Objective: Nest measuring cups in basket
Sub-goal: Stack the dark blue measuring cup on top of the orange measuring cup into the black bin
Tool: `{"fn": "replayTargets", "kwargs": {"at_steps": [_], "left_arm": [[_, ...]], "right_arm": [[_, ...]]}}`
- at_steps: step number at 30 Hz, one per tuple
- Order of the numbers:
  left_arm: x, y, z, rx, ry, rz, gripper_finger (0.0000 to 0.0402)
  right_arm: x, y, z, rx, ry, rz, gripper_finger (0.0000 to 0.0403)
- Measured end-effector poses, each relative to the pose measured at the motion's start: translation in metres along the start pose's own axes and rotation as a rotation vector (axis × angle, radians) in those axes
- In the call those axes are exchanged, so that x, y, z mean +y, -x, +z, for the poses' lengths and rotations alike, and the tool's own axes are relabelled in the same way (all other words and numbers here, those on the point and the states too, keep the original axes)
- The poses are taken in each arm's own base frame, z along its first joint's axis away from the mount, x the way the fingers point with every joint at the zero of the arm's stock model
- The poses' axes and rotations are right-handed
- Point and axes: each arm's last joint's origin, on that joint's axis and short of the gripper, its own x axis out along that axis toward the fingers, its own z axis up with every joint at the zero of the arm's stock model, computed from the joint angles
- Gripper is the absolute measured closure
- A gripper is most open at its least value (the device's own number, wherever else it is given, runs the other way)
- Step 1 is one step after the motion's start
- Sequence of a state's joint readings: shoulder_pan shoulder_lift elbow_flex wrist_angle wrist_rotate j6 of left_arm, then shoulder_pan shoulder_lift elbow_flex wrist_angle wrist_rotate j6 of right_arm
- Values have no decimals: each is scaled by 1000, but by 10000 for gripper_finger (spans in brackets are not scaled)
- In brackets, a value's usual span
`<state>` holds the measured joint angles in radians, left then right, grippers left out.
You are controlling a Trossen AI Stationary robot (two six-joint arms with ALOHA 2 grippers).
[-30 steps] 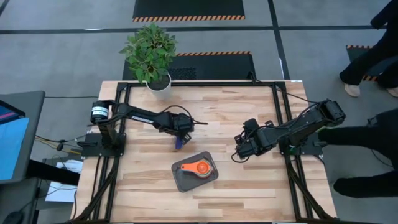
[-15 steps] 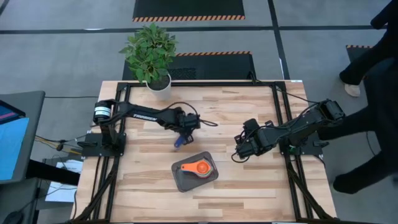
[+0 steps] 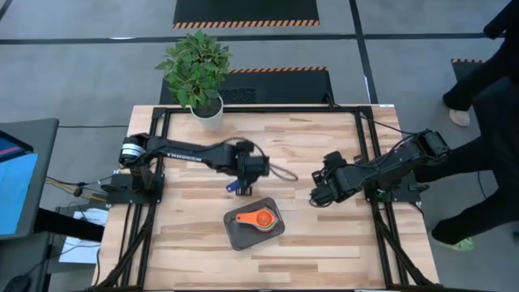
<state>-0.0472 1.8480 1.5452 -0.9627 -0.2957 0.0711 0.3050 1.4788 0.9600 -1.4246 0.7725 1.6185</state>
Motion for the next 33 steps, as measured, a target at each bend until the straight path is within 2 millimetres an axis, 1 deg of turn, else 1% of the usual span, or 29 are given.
{"fn": "replayTargets", "kwargs": {"at_steps": [4, 7, 9, 13, 18, 23, 26, 28, 31, 33], "left_arm": [[-24, 8, 3, -34, -57, -13, 401], [-38, 14, 7, -86, -80, 7, 401], [-46, 17, 9, -111, -103, 12, 401], [-60, 21, 11, -154, -140, 2, 401], [-71, 26, 13, -193, -183, -19, 401], [-81, 29, 19, -265, -252, -39, 401], [-84, 30, 21, -300, -265, -58, 401], [-83, 33, 22, -289, -256, -60, 401], [-78, 47, 25, -281, -211, -72, 401], [-77, 51, 28, -298, -201, -91, 401]], "right_arm": [[-14, 0, 4, -28, -67, -103, 377], [-17, -5, 9, -45, -157, -94, 383], [-19, -11, 14, -76, -167, -80, 385], [-25, -32, 21, -44, -167, -103, 379], [-29, -59, 24, 62, -159, -104, 370], [-20, -78, 27, 163, -111, 6, 371], [-14, -81, 31, 171, -76, 86, 377], [-10, -81, 33, 153, -68, 121, 381], [-6, -81, 36, 131, -61, 156, 384], [-5, -81, 37, 126, -63, 165, 383]]}}
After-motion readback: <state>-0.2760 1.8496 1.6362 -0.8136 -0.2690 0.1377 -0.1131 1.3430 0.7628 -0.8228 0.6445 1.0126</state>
